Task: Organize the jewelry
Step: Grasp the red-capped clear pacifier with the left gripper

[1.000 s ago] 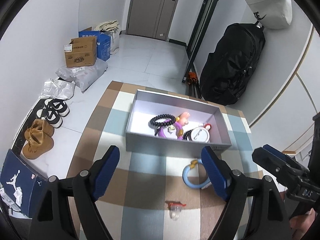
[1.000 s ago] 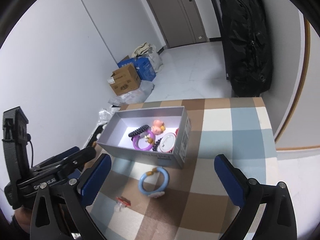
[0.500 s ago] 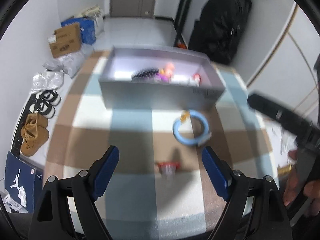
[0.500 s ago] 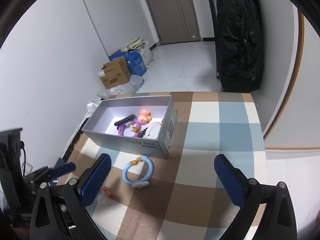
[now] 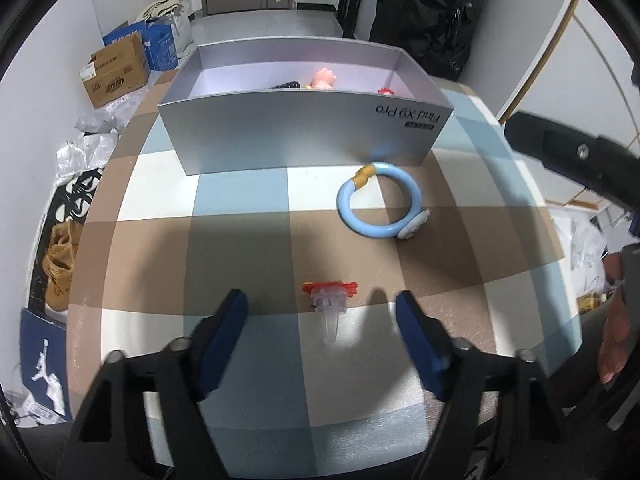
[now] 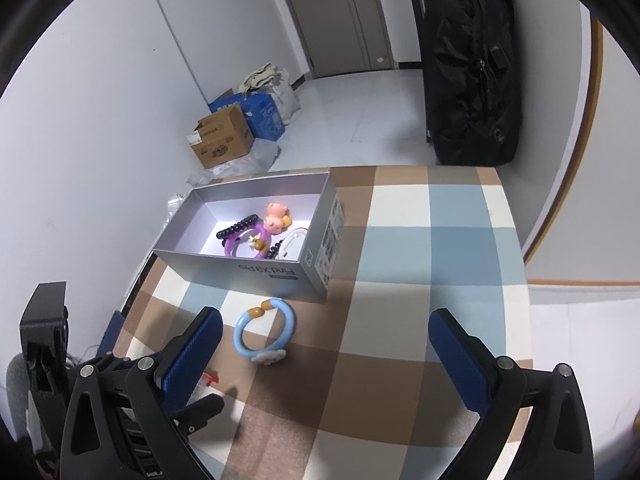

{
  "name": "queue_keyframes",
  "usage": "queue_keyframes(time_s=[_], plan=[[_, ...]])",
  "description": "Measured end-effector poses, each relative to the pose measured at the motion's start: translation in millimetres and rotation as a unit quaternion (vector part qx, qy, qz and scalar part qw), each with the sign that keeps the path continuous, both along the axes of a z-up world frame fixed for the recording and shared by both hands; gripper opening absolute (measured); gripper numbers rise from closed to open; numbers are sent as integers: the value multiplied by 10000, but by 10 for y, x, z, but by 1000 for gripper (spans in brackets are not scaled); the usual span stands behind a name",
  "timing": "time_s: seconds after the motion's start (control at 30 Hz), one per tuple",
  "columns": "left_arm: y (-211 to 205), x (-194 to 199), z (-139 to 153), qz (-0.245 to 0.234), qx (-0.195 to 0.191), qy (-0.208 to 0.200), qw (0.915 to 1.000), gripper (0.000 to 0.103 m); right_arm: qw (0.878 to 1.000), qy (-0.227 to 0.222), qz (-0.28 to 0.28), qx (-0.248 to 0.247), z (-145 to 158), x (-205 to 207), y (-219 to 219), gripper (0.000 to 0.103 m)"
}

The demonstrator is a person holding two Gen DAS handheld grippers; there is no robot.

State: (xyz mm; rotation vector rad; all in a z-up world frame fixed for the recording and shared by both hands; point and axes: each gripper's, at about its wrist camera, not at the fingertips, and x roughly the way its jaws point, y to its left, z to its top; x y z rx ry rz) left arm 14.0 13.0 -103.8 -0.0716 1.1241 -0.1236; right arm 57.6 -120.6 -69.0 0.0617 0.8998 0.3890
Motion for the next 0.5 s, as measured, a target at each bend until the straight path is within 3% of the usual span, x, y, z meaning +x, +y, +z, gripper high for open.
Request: queue_keyframes(time_s=[0.17, 0.3, 0.5], plan=[[-27, -16, -19, -112, 160, -8, 9998, 44, 10000, 42, 37, 21, -12, -4, 9, 103], [-17, -20, -16, -157, 86, -2, 9998, 20, 10000, 60, 79, 5, -22, -14, 27, 103], [-13, -26, -7, -179, -13, 46, 9998, 14, 9998, 173, 38, -32, -68, 7, 29, 103]])
